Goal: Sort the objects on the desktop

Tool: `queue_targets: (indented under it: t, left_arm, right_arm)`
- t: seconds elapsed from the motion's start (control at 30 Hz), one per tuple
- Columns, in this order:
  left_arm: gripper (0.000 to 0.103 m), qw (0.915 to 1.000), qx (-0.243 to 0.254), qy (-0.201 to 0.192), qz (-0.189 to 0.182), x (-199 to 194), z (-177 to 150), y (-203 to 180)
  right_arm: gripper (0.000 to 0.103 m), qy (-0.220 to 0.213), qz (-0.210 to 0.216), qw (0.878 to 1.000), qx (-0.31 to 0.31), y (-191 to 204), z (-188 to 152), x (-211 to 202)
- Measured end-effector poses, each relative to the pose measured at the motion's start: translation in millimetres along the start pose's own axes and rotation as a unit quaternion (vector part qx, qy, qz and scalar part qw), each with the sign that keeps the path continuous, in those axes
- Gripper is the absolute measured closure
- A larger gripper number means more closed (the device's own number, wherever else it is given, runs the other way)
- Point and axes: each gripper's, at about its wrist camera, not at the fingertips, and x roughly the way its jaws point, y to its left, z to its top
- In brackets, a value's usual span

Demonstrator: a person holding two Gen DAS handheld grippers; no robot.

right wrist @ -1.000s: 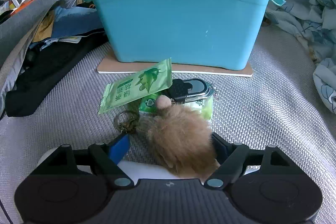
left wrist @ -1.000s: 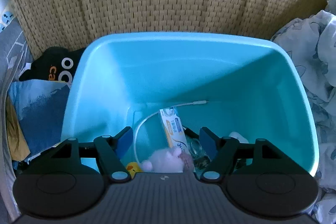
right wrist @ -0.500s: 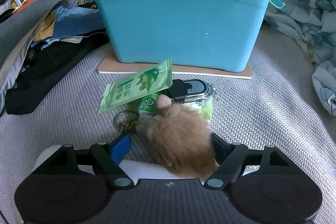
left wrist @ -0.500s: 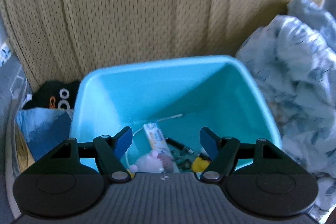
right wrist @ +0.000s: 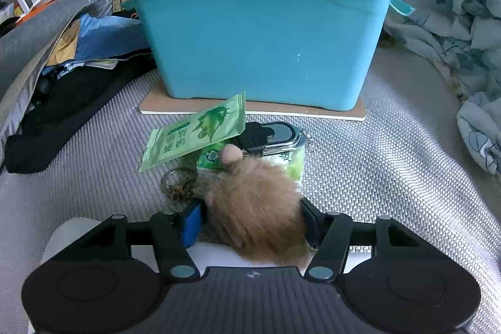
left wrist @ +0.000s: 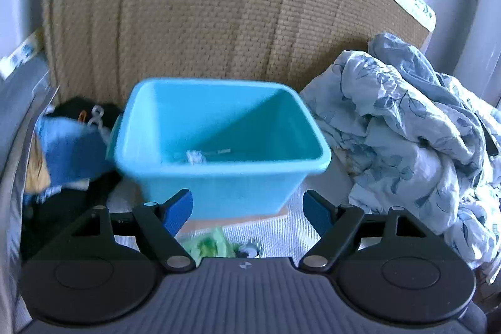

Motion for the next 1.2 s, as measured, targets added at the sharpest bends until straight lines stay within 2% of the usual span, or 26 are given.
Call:
queue_targets:
  t: [0.1,0.3,0.43,0.63,0.8,1.1,1.2]
  left_arm:
    - [0.020,0.9999,-0.016,0.005,0.004,-5.0,-21.0,11.7]
    - [0.018,0.9980,-0.049,0.035,0.018,-2.5,-71.2,41.7]
    - [0.017,0.9941,-0.094,0.048,0.024,-5.5,-94.8,66.6]
    - [0.017,0.9913,-0.123,0.022,0.043,-21.6,-106.2,94.6]
    - [0.017,0.9928,-0.092,0.029,0.070,-19.2,-117.9,97.1]
    - [0.017,0.9935,-0.063,0.038,0.087,-8.7,-143.5,94.0]
    - [0.017,0.9946,-0.061,0.041,0.074,-7.6,-150.7,92.2]
  right_arm:
    - [0.051,0.000,-0.003,1.000,-0.005,0.4,0.6,-1.9]
    - [0.057,0.003,-0.004,1.000,0.001,-1.3,0.8,-4.2]
    - [0.062,0.006,-0.004,1.000,0.006,-3.9,2.6,-6.2]
    - [0.065,0.006,0.001,1.000,0.018,-8.5,5.8,-8.9]
    - [0.067,-0.021,0.010,0.999,0.022,-8.0,10.8,-18.5]
    - [0.067,-0.043,0.005,0.999,0.013,-7.2,21.3,-33.6]
    - [0.067,-0.051,0.002,0.999,0.011,-7.1,24.8,-38.6]
